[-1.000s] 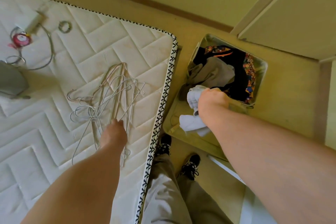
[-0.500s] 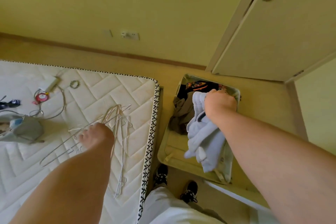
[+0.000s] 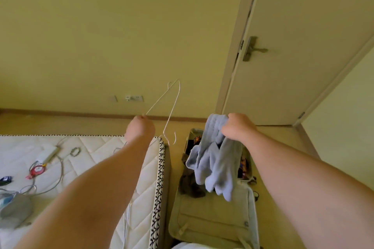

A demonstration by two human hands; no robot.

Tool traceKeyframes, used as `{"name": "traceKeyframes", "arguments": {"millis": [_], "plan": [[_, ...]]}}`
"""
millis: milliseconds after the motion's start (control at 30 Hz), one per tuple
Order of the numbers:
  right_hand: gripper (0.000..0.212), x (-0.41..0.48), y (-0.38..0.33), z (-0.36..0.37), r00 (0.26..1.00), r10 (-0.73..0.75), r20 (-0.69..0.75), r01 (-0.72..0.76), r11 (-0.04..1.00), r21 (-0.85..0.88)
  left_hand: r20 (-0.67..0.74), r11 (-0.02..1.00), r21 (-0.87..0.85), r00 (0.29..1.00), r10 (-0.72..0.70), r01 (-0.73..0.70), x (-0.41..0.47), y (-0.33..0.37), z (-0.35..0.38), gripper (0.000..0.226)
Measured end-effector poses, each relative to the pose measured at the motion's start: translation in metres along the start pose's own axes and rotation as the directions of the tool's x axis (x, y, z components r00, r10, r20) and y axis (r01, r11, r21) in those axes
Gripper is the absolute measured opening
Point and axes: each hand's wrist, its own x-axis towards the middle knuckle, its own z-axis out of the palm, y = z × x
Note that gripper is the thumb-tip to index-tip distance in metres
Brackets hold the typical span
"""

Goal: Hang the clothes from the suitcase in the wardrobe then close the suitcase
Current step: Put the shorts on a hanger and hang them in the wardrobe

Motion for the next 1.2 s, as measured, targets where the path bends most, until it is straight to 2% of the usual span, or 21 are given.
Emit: {"name": "traceKeyframes", "arguments": {"millis": [167,233,300,400,500,600,700,733,833,933,1000,1100,1200], "plan": [[0.048,0.001,0.002,-0.019,0.999,-0.028,0.046,0.019,0.983,0.184,0.014,0.927,-0.343,0.986,0.166,-0.152,-0.011,0.068,-0.002,0.034],[0.061,0.001,0.005,-0.026,0.998,-0.049,0.046,0.040,0.982,0.186,-0.006,0.877,-0.441,0.978,0.208,-0.189,-0.016,0.092,-0.007,0.029],[0.057,0.003,0.009,-0.032,0.999,-0.044,-0.029,0.048,0.985,0.168,-0.036,0.833,-0.505,0.970,0.240,-0.225,-0.018,0.111,-0.011,0.032],[0.036,0.005,0.013,-0.040,0.975,-0.016,-0.220,0.080,0.955,0.287,-0.062,0.768,-0.594,0.966,0.252,-0.238,-0.025,0.135,-0.020,0.046],[0.027,0.007,0.015,-0.052,0.944,-0.033,-0.328,0.179,0.887,0.425,-0.016,0.686,-0.704,0.970,0.244,-0.184,-0.033,0.158,-0.029,0.055],[0.013,0.006,0.016,-0.059,0.945,-0.011,-0.327,0.190,0.833,0.520,0.076,0.576,-0.810,0.954,0.291,-0.111,-0.040,0.175,-0.032,0.052],[0.025,0.003,0.017,-0.057,0.967,0.013,-0.255,0.145,0.794,0.590,0.164,0.438,-0.899,0.940,0.298,0.018,-0.050,0.189,-0.031,0.048],[0.028,0.001,0.019,-0.056,0.968,0.024,-0.250,0.135,0.790,0.598,0.171,0.422,-0.906,0.934,0.313,0.025,-0.054,0.193,-0.030,0.048],[0.033,-0.001,0.028,-0.051,0.977,0.045,-0.206,0.099,0.763,0.638,0.187,0.455,-0.890,0.893,0.410,-0.022,-0.058,0.198,-0.025,0.054],[0.022,-0.003,0.036,-0.050,0.976,0.065,-0.209,0.091,0.748,0.658,0.273,0.537,-0.843,0.837,0.474,-0.030,-0.059,0.198,-0.019,0.064],[0.017,-0.006,0.040,-0.053,0.966,0.097,-0.239,0.091,0.737,0.669,0.332,0.624,-0.782,0.843,0.423,-0.005,-0.059,0.197,-0.015,0.063],[0.021,-0.013,0.043,-0.065,0.952,0.146,-0.270,0.104,0.675,0.731,0.330,0.711,-0.701,0.863,0.381,-0.046,-0.053,0.189,0.000,0.049],[0.037,-0.019,0.047,-0.078,0.935,0.216,-0.281,0.107,0.583,0.805,0.307,0.766,-0.632,0.869,0.388,-0.118,-0.046,0.175,0.015,0.043]]}}
